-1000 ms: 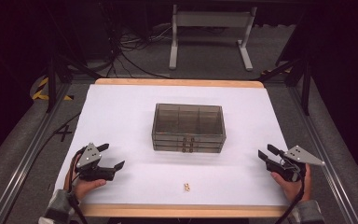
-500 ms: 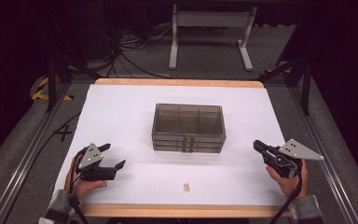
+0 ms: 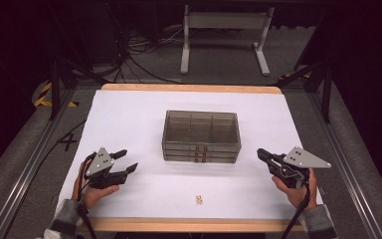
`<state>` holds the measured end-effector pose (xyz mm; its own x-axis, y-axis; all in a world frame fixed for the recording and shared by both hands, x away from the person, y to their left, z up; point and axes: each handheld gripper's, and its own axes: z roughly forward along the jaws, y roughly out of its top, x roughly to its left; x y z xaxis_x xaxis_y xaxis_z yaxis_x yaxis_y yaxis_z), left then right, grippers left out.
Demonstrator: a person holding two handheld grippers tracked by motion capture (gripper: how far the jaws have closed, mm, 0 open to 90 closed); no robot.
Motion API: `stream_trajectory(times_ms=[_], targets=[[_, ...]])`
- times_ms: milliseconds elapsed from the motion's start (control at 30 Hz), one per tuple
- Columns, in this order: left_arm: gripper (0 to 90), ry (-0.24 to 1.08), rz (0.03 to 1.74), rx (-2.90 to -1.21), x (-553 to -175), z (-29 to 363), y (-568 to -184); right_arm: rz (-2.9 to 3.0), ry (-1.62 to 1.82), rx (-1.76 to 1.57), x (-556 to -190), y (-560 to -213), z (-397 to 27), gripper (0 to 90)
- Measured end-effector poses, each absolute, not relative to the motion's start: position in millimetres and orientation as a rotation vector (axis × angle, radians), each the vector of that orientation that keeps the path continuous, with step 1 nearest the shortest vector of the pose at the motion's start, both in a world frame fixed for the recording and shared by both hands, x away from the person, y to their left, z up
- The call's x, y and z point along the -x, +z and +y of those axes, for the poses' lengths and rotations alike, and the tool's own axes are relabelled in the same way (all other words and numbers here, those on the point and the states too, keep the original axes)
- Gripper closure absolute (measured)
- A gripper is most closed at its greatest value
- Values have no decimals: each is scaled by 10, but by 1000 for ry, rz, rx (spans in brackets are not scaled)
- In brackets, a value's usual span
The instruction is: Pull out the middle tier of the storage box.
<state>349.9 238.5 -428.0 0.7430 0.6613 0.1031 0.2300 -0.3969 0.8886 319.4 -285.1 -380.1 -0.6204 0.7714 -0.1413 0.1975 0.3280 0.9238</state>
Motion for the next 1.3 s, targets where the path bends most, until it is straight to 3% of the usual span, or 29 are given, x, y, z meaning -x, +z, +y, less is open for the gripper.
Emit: stream_trajectory(times_ms=[300, 733, 1000, 1300], targets=[[694, 559, 638, -1901, -3700, 2192, -3978, 2040, 1264, -791, -3184, -3862, -2606, 787], [866, 536, 570, -1947, -4037, 1658, -3798, 2100, 1210, -640, -3161, -3982, -2163, 734], [898, 543, 589, -1996, -4133, 1482, -3798, 2097, 1155, -571, -3164, -4044, -1998, 699], [898, 546, 595, -2015, -4193, 1420, -3787, 2046, 957, -390, -3138, -4148, -1663, 732]])
